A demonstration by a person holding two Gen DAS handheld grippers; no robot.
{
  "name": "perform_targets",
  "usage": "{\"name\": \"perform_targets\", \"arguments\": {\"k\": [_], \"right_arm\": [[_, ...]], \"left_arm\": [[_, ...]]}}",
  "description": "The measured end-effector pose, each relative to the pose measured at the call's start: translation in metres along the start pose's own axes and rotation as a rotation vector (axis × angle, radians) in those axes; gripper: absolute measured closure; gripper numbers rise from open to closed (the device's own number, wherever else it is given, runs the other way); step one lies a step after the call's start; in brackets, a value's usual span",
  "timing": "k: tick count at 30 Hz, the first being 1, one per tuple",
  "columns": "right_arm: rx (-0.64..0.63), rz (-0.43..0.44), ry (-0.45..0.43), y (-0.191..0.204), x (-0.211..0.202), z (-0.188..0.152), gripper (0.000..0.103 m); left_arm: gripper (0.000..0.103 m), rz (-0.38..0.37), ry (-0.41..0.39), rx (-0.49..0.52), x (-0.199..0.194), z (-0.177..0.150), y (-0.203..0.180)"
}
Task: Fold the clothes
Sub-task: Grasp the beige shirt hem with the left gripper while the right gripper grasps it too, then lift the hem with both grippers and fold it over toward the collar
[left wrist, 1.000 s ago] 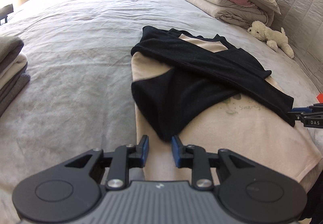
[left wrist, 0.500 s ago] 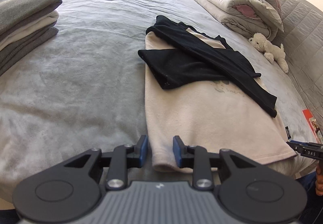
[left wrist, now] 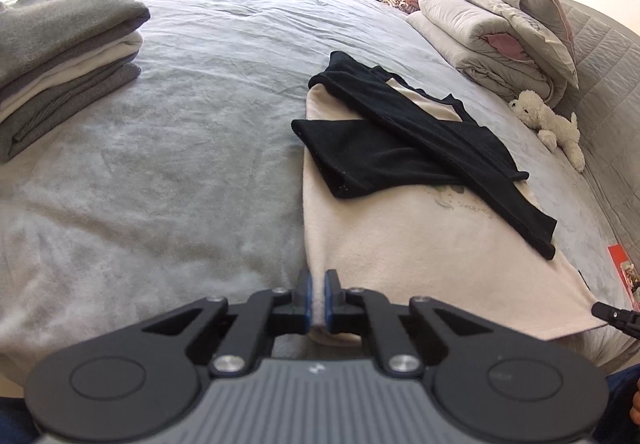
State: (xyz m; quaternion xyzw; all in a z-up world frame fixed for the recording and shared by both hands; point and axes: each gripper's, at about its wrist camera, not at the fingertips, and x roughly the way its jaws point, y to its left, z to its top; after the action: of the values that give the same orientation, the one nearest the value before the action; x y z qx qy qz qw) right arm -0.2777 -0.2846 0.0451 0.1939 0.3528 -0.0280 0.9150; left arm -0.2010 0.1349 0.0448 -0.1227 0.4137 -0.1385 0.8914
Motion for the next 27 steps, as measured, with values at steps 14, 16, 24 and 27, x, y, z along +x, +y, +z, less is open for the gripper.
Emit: {"name": "perform_targets", "arguments": {"k": [14, 16, 24, 27], "right_arm": [[0.035, -0.049, 0.069, -0.011, 0.019, -0.002, 0.095], [0.038, -0.041, 0.059, -0.011, 0.016, -0.003, 0.095], [0.066, -0.005, -0.017, -0.009, 0.006, 0.003, 0.095], [0.087, 0.004, -0.041, -0.008, 0.004, 0.009, 0.095]], "left_arm": [[0.097, 0.032, 0.045, 0.027, 0.013, -0.01, 0.0], [0.097, 0.032, 0.042, 0.033, 0.013, -0.012, 0.0], [0.097, 0.016, 0.01, 0.013, 0.007, -0.008, -0.001], [0.097, 0.021, -0.012, 0.011, 0.004, -0.003, -0.004]]}}
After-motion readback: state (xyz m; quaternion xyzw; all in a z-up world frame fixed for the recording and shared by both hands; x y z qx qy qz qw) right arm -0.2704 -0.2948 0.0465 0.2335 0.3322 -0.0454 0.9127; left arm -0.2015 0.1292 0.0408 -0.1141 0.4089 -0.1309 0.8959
